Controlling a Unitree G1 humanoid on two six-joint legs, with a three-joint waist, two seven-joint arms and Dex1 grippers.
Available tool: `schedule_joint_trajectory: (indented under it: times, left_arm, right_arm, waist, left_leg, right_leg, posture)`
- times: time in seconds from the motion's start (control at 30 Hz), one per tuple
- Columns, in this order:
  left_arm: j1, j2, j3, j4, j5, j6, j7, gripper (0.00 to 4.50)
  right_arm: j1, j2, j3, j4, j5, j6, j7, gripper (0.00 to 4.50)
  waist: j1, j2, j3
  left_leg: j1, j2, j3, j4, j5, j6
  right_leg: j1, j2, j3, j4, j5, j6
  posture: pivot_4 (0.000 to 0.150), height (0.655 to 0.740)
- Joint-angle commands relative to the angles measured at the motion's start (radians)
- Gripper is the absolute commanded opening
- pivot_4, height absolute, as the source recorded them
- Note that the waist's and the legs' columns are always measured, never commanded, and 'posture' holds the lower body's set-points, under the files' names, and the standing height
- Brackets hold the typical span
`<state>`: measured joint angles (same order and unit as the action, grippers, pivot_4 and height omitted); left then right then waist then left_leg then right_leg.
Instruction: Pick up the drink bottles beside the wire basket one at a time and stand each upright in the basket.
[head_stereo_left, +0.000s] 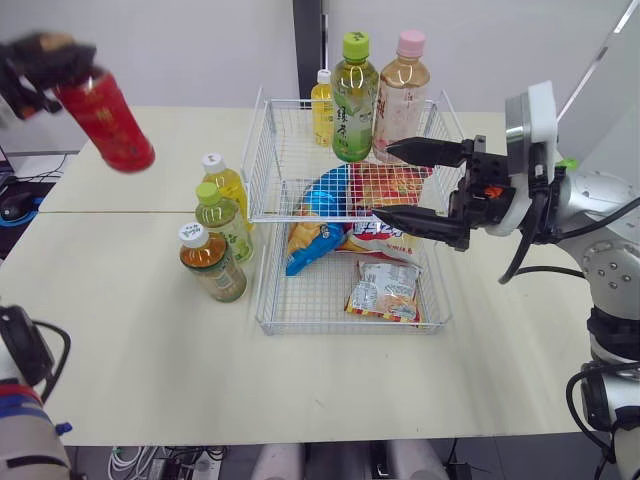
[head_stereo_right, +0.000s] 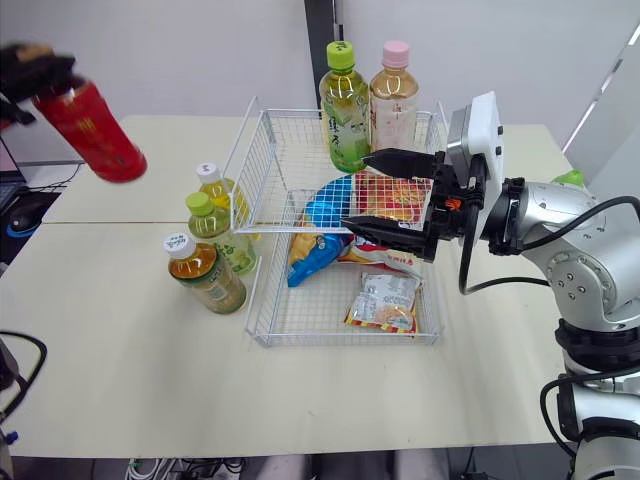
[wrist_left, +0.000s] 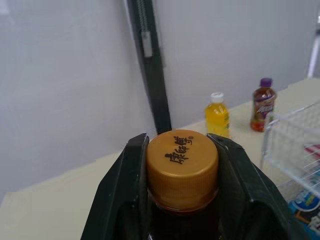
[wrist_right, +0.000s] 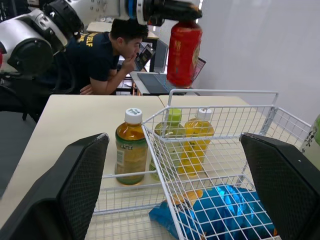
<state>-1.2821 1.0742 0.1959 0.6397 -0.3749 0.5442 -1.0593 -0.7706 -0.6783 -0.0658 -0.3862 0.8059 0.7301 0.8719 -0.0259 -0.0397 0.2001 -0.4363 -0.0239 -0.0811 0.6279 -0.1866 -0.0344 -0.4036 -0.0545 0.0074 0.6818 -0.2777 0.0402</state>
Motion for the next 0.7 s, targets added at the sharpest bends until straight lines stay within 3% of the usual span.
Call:
schedule_joint_trajectory:
  times: [0.03, 0.13, 0.3, 0.53, 0.7]
  left_arm:
    - [-0.296, -0.043, -0.03, 0.095, -0.021, 0.074, -0.081, 1.38]
    - [-0.491, -0.108, -0.062, 0.225, 0.008, 0.083, -0.122, 1.38]
    - [-0.614, -0.219, -0.112, 0.395, 0.087, -0.044, -0.172, 1.38]
    - [-0.624, -0.348, -0.117, 0.528, 0.155, -0.167, -0.191, 1.38]
    - [-0.576, -0.386, -0.127, 0.561, 0.209, -0.237, -0.196, 1.38]
  right_arm:
    - [-0.037, -0.011, -0.047, -0.01, 0.016, -0.01, -0.011, 4.5]
    - [-0.043, -0.009, -0.054, -0.015, 0.019, -0.006, -0.028, 4.5]
    - [-0.032, -0.005, -0.061, -0.044, 0.026, 0.002, -0.061, 4.5]
    - [0.003, -0.024, -0.094, -0.107, 0.05, 0.029, -0.123, 4.5]
    - [0.029, -0.046, -0.104, -0.135, 0.056, 0.04, -0.146, 4.5]
  waist:
    - [-0.001, -0.001, 0.001]
    - [-0.006, -0.003, 0.002]
    - [-0.02, 0.001, 0.003]
    - [-0.029, 0.001, 0.004]
    - [-0.029, 0.001, 0.005]
  left_leg:
    - [0.0, 0.0, 0.0, 0.0, 0.0, 0.0]
    - [-0.001, 0.0, 0.0, 0.001, 0.0, 0.0]
    - [0.001, 0.001, 0.003, -0.002, 0.0, 0.0]
    - [0.0, 0.001, 0.004, -0.001, 0.0, 0.001]
    - [-0.002, 0.0, 0.005, -0.001, 0.0, 0.001]
  right_leg:
    - [0.0, 0.0, 0.0, 0.0, 0.0, 0.0]
    - [-0.001, 0.001, -0.001, -0.001, -0.003, 0.005]
    - [-0.001, 0.0, 0.004, 0.0, -0.001, 0.002]
    - [-0.003, 0.001, 0.004, 0.001, -0.001, 0.002]
    - [-0.004, 0.0, 0.005, 0.0, -0.001, 0.002]
  posture:
    - [0.15, 0.74]
    - [0.15, 0.74]
    - [0.15, 0.74]
    - [0.15, 0.74]
    - [0.15, 0.74]
